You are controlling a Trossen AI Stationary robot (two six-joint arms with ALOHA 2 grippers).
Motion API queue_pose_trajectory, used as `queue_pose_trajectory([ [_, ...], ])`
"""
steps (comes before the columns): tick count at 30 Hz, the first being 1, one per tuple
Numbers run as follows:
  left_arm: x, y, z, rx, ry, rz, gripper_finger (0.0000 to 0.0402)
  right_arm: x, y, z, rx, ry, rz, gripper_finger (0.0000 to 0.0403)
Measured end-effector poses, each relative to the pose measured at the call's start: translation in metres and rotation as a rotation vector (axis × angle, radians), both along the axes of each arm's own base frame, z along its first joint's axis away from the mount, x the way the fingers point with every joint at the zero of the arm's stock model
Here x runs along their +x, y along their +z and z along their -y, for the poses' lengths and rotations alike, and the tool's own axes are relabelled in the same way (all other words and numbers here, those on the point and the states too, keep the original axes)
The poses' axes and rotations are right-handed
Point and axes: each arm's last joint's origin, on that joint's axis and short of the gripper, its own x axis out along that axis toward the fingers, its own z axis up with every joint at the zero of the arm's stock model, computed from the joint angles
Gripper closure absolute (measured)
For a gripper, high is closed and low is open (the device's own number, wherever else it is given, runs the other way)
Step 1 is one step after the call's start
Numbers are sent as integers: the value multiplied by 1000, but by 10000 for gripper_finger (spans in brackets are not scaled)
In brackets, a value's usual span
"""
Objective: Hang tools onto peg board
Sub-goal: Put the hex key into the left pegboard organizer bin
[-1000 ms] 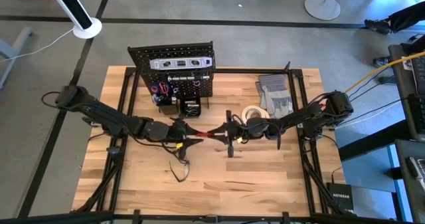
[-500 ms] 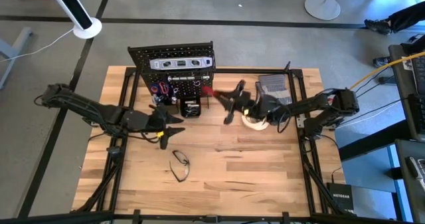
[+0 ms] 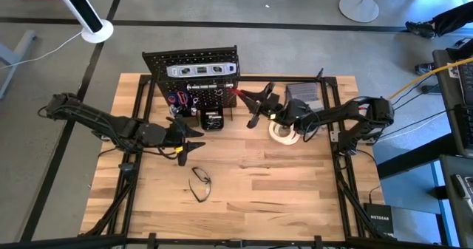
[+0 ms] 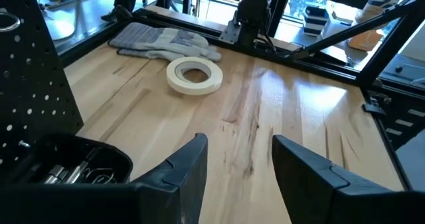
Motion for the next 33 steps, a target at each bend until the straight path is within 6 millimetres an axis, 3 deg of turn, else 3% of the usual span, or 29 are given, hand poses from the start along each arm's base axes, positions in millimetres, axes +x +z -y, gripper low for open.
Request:
queue_pose_trajectory([
  [4,0,0,0,-10,4,2,246,6,-13,1,21,-3,-62,349],
  [17,0,0,0,-11,11,4,246,15,-34,4,91,-41,54,349],
  [22,0,0,0,-11,11,4,246,14,-33,4,87,-58,86,349],
  [33,0,0,0,-9,15,4,247,19,-38,-3,74,206,-2,349],
])
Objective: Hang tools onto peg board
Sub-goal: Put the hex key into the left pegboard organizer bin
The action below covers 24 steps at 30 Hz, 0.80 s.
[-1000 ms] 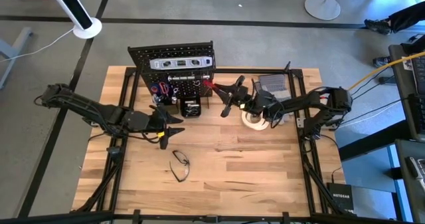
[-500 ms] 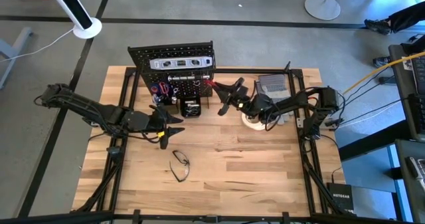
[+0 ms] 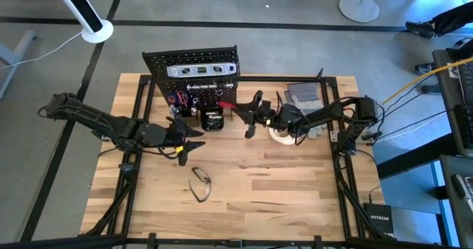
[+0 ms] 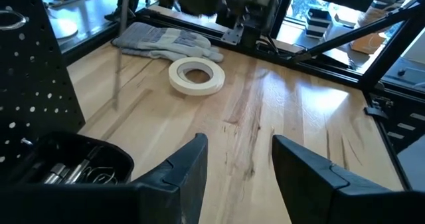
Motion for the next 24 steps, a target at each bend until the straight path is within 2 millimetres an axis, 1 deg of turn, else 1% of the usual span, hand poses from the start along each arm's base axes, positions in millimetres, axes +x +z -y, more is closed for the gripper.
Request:
queue_pose_trajectory([
  [5,0,0,0,-4,8,6,247,3,-2,-4,-2,132,-39,349],
  [8,1,2,0,-12,9,30,247,8,-2,-12,-11,220,-78,349],
  [11,2,5,0,-11,6,61,247,15,-4,-25,-38,290,-147,349],
  [14,3,8,1,-11,2,86,247,19,-10,-38,-66,322,-237,349],
  [19,3,6,6,-9,-20,73,247,22,-13,-56,-68,357,-303,349],
  [24,12,-5,8,4,-16,26,247,22,-15,-69,-83,393,-325,349],
])
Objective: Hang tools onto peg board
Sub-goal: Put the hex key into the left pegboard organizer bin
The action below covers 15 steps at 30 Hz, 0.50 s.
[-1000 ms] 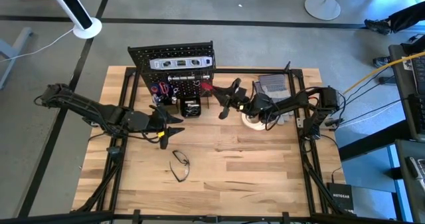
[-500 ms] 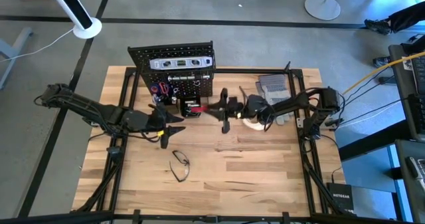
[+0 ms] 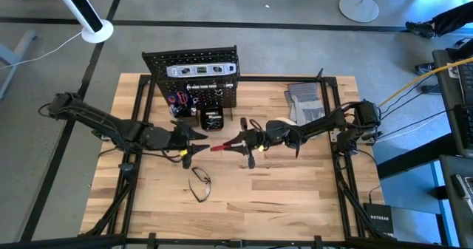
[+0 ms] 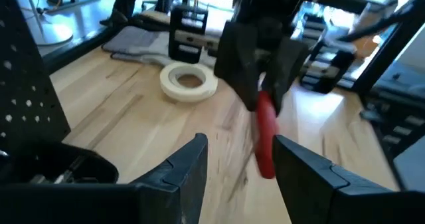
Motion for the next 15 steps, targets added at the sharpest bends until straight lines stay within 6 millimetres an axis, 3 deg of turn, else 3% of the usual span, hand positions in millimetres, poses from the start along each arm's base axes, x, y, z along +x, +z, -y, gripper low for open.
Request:
queue_pose_trajectory([
  [6,10,-10,4,3,-16,-30,247,0,-5,-6,-9,-1,-55,349],
  [15,8,-5,6,-58,-107,-4,247,-1,-7,-10,-13,-19,-74,349],
])
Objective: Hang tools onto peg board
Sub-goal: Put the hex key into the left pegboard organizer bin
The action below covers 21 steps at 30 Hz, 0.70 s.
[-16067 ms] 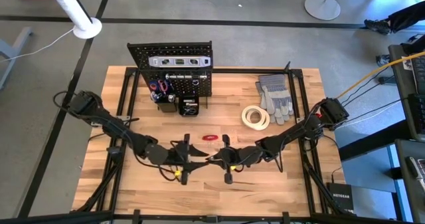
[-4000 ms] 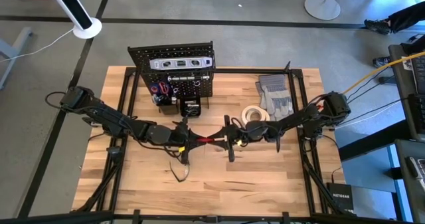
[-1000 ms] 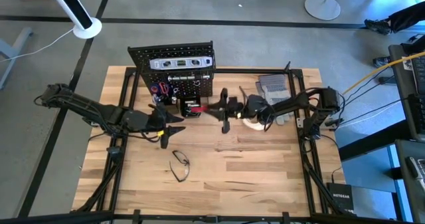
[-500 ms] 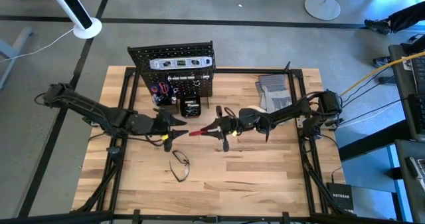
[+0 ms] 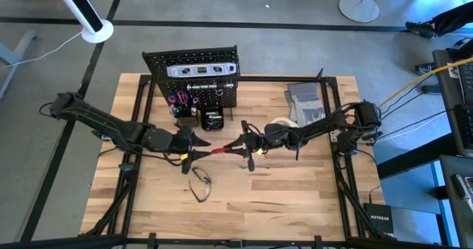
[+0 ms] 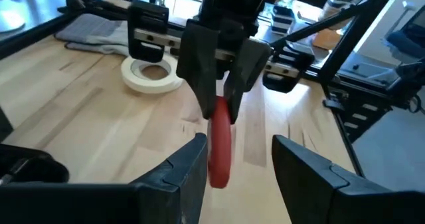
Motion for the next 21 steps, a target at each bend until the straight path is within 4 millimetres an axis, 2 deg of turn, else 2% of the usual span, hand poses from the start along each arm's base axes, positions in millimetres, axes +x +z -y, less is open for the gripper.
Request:
queue_pose_trajectory([
  [17,26,-27,4,23,-11,-68,247,0,-2,1,-7,-33,-15,350],
  [21,33,-29,5,58,-14,-35,247,2,1,1,-6,-26,-5,349],
])
